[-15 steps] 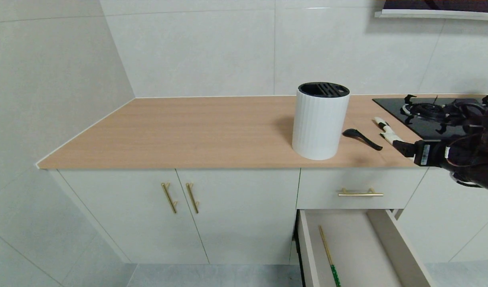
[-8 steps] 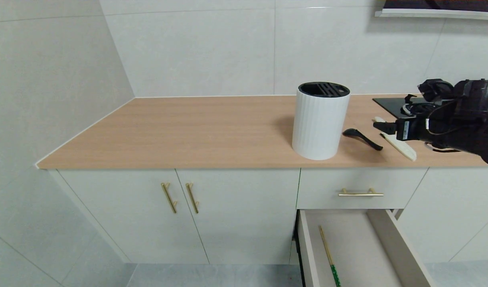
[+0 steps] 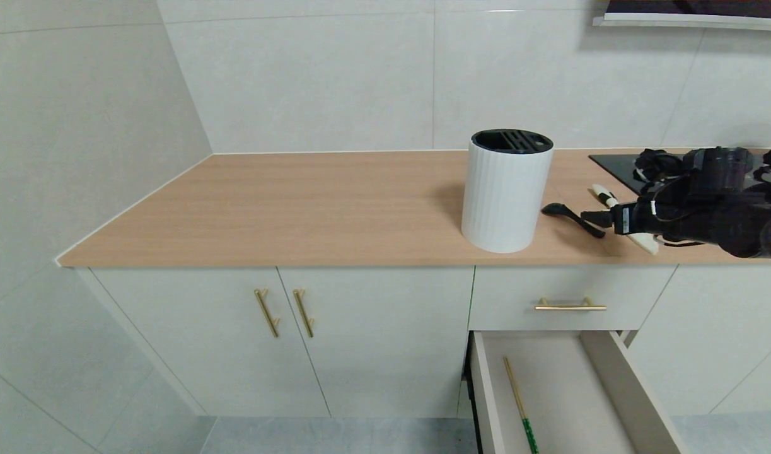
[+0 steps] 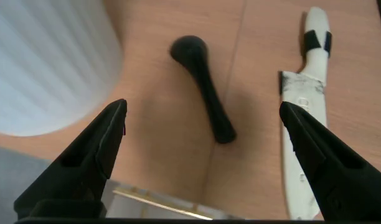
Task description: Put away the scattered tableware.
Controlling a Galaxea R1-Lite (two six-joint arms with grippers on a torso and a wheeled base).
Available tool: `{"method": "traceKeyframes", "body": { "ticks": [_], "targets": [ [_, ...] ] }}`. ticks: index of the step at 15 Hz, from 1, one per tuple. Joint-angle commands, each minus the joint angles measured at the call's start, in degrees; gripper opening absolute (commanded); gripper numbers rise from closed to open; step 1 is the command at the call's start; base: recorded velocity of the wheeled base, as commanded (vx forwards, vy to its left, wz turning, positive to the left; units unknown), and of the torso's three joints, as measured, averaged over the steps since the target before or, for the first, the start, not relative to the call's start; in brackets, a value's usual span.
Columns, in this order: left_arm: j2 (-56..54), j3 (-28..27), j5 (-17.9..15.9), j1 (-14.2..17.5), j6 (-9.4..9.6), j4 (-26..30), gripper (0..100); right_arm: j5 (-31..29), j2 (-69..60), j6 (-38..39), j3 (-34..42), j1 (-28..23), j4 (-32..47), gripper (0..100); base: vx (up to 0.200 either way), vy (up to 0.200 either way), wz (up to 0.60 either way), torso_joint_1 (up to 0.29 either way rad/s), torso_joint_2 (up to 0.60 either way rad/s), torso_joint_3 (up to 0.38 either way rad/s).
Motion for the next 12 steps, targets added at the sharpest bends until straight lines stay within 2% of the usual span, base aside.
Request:
{"method": "traceKeyframes", "body": {
  "ticks": [1,12],
  "targets": [
    [0.0,0.0,0.01,0.04,-0.02,0.0,100,-0.01,4.86,0.03,-2.3,-0.03,-1.04,100,0.0,0.0,0.0,0.0,0.0,0.0],
    [0.0,0.0,0.01,0.04,-0.02,0.0,100,-0.27,13.92,0.47,-9.42,-0.12,-2.89,100,0.0,0.0,0.0,0.0,0.0,0.0]
  ]
}}
